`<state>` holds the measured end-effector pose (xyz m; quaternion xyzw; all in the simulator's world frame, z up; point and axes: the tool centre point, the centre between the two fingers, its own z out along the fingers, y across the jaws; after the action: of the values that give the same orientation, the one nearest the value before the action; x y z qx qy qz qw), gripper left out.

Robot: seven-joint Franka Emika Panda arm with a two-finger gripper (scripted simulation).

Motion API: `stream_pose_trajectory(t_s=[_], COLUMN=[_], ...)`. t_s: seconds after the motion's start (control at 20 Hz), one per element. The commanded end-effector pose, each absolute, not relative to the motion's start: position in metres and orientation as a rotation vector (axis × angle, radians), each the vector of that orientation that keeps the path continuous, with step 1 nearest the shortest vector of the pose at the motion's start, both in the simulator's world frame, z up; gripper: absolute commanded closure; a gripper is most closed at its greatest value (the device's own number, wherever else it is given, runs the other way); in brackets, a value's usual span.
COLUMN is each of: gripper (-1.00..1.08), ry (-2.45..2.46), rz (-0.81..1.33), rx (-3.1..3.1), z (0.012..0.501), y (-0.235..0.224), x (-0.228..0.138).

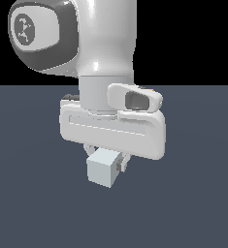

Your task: Insert the peg into the horizontal hole in a box.

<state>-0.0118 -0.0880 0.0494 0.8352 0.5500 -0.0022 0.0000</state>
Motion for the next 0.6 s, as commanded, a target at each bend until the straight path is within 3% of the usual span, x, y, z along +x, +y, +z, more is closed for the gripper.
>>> stream_pose_trajectory(t_s=[0.0, 0.55], gripper=[1.08, 1.08], ry=[1.814, 2.163], rz=[-0.002, -0.002], rx=[2.561, 2.275], z=[0.058, 0.086], y=[-0.082, -0.044], x=[0.007, 0.074])
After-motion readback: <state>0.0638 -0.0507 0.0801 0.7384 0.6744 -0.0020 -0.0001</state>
